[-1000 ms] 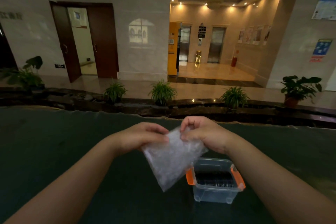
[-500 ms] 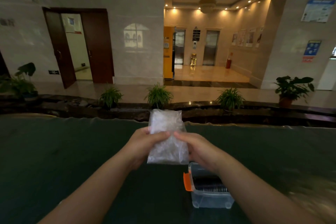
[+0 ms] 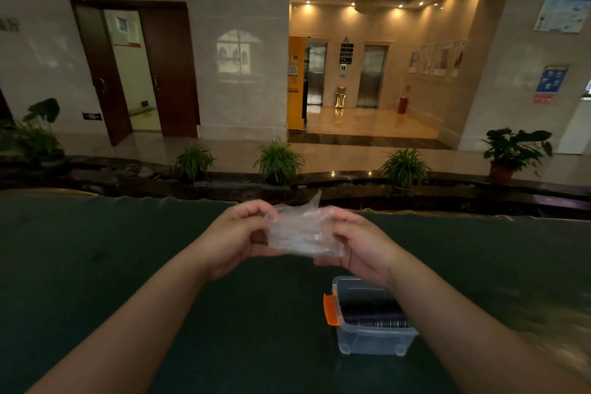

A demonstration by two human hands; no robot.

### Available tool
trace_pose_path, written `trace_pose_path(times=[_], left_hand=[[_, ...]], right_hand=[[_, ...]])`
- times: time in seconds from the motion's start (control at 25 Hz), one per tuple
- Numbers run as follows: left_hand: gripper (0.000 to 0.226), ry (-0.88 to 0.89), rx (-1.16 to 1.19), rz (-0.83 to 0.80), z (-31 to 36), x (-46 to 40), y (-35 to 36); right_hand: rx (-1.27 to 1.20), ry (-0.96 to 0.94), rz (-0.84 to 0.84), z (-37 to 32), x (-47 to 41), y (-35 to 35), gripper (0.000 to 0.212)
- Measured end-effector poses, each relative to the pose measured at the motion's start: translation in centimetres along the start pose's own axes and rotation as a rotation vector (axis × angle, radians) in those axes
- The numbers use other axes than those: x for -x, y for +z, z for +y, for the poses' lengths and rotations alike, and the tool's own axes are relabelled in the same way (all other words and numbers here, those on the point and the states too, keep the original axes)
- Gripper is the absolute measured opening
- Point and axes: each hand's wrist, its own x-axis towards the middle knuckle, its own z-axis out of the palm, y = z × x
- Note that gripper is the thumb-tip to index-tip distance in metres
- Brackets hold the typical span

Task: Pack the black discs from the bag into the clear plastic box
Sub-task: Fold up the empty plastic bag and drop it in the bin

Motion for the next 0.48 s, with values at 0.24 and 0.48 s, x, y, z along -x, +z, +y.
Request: trace_pose_path(times=[0.24, 0.48], left_hand=[[0.021, 0.094, -0.189, 0.032, 0.0, 0.8, 0.6], [0.036, 0.137, -0.288, -0.002, -2.1, -0.6, 2.4]], right_hand=[[0.094, -0.024, 0.074, -0.8, 0.2, 1.4, 0.031], [0.118, 0.032, 0.175, 0.1, 3.3, 1.0, 0.042]])
